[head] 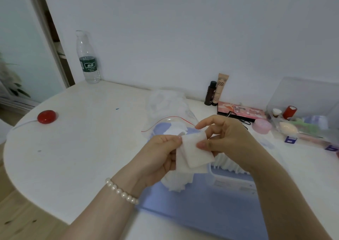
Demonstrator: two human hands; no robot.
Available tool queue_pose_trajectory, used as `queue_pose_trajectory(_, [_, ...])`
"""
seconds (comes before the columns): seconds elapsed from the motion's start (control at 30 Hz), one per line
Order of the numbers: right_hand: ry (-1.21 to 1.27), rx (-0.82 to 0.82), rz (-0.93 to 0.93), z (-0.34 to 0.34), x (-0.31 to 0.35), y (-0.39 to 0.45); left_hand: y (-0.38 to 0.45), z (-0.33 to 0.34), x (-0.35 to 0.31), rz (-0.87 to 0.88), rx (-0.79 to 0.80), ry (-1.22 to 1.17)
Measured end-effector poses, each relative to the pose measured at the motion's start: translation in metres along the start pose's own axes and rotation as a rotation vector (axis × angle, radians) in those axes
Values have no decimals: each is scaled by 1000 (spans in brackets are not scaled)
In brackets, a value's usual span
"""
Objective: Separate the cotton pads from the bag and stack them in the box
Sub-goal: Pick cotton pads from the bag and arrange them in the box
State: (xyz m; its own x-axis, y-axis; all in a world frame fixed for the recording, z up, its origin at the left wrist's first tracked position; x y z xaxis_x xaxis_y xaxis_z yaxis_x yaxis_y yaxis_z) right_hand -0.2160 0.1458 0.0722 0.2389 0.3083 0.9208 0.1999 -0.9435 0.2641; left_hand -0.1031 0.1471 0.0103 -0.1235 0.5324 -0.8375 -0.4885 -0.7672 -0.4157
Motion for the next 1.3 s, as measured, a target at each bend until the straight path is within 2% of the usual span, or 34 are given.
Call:
queue_pose_trajectory(0.43, [-51,36,46,1,-12,-4,3,4,4,-61,10,35])
queue_pose_trajectory(0.6, [-79,-45,21,-1,-9,-4,2,7,2,12,38,99])
queue_pose_trajectory(0.73, [-96,-242,-39,-20,0,-4,0,-10,-9,86,-79,-37])
queue_pose_trajectory(0.77, [-86,-229,-17,-19,-2,-5,-2,-15,-13,108,-98,-76])
queue_pose_trajectory(0.93, [43,61,177,16,-15,-13,-7,-27,-26,220,-106,-213])
queue_pose_trajectory(1.13, [124,22,176,22,-15,-11,-9,-25,-24,230,-83,-320])
queue_pose_trajectory(1.23, [165,-79,135,6,-11,-10,-10,-36,-23,248,-82,-523])
queue_pose_trajectory(1.3, [211,-209,47,-12,-5,-8,-11,-37,-21,230,-80,-531])
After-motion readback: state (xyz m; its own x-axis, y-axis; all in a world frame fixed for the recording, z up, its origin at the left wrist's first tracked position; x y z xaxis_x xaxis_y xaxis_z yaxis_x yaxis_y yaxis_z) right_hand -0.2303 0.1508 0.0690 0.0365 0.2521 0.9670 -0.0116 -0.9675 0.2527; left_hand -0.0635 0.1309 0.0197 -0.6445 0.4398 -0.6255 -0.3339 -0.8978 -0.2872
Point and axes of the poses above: each hand's wrist, its own y-axis towards the middle knuckle, its own z-axis out of the palm, x = y × z, the point moved 10 cm from there along y, towards the middle knuckle, and after that the axes turned 13 degrees about -z, right-handed, at the moved point
